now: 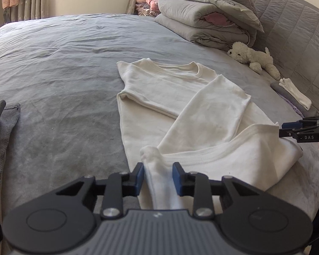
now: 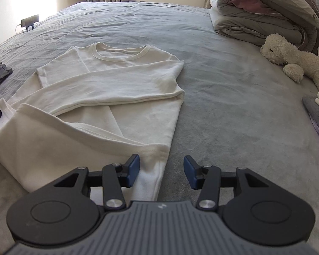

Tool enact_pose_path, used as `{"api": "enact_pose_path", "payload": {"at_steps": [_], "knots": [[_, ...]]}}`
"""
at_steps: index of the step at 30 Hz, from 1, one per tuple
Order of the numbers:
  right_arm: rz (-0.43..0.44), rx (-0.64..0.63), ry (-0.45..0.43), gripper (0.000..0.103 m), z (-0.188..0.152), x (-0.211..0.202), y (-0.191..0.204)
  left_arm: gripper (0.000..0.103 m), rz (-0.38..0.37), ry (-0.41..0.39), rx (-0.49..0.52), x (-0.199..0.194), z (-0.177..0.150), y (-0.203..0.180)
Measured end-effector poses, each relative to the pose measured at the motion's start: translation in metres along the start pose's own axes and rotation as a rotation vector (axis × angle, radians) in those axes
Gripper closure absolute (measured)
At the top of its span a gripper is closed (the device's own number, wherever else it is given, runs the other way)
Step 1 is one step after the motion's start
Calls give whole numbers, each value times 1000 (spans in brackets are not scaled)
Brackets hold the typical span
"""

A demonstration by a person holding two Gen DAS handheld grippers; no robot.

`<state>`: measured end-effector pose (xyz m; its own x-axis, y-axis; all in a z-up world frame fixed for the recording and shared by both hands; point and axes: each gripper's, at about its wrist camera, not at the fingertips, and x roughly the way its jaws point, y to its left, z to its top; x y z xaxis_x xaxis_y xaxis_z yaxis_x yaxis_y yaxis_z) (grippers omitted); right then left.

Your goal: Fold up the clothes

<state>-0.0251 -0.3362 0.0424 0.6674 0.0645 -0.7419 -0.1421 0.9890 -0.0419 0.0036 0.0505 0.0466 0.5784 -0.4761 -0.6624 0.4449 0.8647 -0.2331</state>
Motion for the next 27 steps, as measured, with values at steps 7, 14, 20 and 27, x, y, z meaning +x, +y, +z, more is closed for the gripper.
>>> {"api": "enact_pose_path", "payload": {"at_steps": [7, 14, 20, 27], "knots": [[-33, 30, -50, 95, 0, -9, 4, 93, 40, -16, 15, -1, -2, -1], [-73, 67, -96, 96, -2, -20, 0, 93, 59, -43, 0, -8, -1, 1], [-130, 62, -133, 97, 2, -19, 3, 93, 89, -89, -16, -11, 3, 2], [-246, 2, -197, 98, 14, -12, 13, 101, 218, -158, -37, -5, 25, 12]]}}
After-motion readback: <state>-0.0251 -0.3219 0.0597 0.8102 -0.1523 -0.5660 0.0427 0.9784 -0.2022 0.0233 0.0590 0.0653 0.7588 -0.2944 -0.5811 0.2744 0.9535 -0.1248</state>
